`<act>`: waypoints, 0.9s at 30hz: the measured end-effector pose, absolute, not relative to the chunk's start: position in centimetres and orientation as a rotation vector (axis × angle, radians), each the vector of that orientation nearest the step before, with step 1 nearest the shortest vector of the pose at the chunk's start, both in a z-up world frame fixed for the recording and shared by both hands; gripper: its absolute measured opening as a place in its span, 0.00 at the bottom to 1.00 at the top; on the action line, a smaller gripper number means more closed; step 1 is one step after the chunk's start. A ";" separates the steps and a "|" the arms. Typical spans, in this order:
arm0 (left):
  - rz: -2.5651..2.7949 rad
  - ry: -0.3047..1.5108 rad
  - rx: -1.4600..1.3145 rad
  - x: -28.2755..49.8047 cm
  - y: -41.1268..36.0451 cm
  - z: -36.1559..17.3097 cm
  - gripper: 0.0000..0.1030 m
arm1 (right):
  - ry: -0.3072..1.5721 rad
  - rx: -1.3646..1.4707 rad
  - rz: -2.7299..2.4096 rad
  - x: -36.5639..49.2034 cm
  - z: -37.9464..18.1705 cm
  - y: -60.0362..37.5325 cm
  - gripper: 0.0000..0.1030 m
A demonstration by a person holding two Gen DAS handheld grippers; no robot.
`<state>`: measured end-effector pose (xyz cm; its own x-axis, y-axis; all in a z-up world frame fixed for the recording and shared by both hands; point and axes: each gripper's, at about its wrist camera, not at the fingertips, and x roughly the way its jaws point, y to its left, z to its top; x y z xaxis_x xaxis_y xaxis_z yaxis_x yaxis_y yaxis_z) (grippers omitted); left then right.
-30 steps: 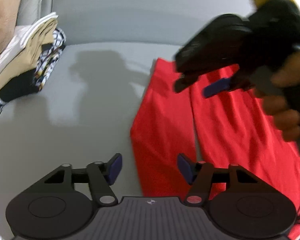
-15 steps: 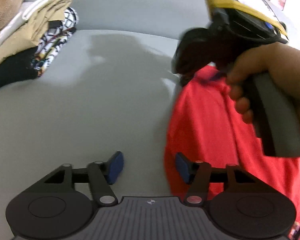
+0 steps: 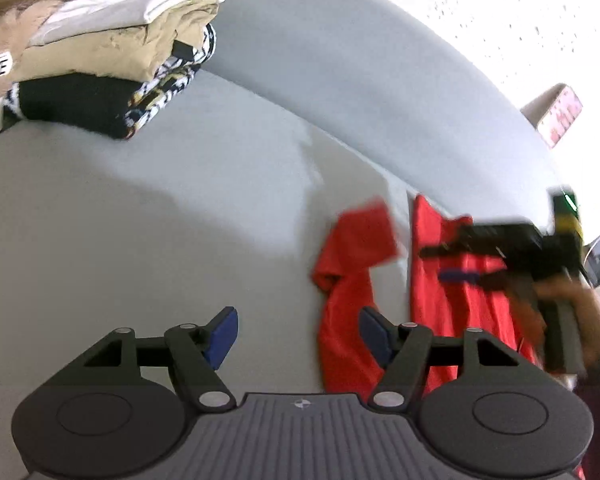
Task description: Fold clothes
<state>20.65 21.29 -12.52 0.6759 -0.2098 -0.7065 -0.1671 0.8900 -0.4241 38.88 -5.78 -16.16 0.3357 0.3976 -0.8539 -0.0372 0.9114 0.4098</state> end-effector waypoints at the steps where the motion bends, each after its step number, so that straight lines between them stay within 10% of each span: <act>1: -0.031 0.833 -0.496 21.6 21.4 -12.8 0.61 | 1.186 0.388 0.315 38.0 -15.6 -6.3 0.60; 6: -0.068 0.871 -0.196 26.4 18.5 -14.2 0.47 | 1.098 0.467 0.413 33.7 -11.0 -8.3 0.60; 13: -0.365 0.725 0.295 24.4 10.1 -14.0 0.59 | 1.030 0.611 0.407 26.6 -7.2 -14.0 0.60; 21: -0.381 0.723 0.732 28.7 6.2 -17.8 0.41 | 0.986 0.742 0.289 20.5 -6.2 -19.6 0.60; 23: -0.384 0.725 0.791 29.5 5.3 -18.1 0.30 | 0.976 0.750 0.271 19.5 -5.8 -20.2 0.60; 24: -0.392 0.746 0.781 29.9 5.3 -17.8 0.07 | 0.971 0.755 0.265 19.0 -5.6 -20.4 0.60; 27: -0.393 0.850 0.478 32.0 7.7 -15.5 0.03 | 0.949 0.770 0.273 17.5 -4.4 -20.8 0.60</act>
